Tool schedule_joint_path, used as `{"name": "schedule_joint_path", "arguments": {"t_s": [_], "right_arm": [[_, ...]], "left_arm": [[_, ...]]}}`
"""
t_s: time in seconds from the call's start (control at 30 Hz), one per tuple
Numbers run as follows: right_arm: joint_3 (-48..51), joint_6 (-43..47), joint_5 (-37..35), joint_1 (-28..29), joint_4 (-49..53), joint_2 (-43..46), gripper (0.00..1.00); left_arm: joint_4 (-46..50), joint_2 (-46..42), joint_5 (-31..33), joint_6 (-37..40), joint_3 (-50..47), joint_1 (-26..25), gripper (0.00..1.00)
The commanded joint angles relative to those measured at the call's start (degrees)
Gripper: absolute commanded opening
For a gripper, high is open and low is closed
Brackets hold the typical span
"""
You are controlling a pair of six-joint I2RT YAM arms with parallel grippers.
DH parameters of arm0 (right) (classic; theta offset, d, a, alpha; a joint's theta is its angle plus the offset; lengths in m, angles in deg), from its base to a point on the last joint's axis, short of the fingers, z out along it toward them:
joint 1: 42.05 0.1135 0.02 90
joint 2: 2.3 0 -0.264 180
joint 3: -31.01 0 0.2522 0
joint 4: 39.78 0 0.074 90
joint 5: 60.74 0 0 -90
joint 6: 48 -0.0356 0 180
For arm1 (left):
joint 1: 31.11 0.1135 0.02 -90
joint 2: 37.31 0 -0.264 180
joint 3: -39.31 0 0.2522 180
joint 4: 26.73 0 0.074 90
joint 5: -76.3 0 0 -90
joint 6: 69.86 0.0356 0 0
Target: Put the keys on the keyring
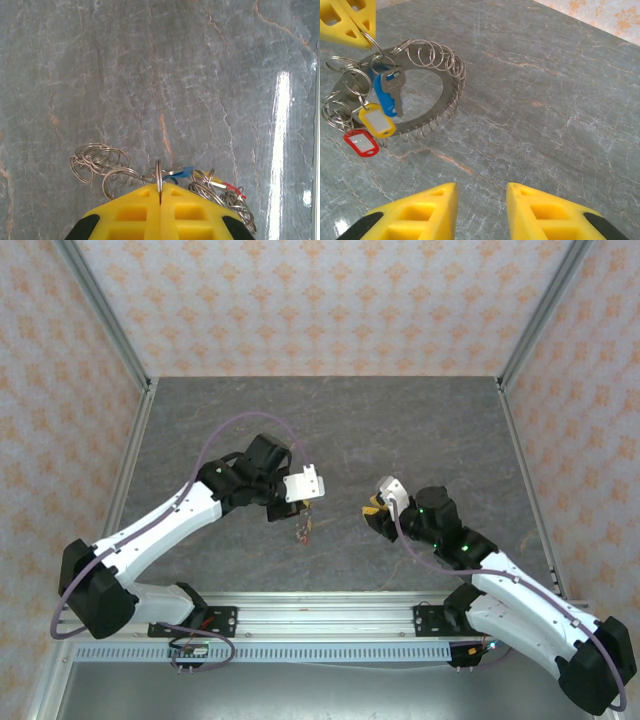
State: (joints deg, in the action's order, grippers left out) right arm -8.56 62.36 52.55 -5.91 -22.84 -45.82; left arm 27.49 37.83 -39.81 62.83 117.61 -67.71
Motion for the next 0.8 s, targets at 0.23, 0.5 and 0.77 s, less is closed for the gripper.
{"name": "schedule_joint_path", "arguments": {"t_s": [0.23,0.5,0.77], "right_arm": [[1.59,-2.03,-3.29,0.25,-0.56,2.82,0.32],[2.59,-4.19,-5.39,0.26,0.63,4.74,0.32],[3.69,-5.73,-6.56,0.29,-0.53,4.99,0.32]], "left_arm": [[1.85,11.41,5.19,0.75,4.55,-3.7,0.0],[-0.33,17.85,3.29,-1.24,7.68,-7.75,0.0],[-1.7,21.58,2.16,-3.09,8.81,-10.0,0.0]]}}
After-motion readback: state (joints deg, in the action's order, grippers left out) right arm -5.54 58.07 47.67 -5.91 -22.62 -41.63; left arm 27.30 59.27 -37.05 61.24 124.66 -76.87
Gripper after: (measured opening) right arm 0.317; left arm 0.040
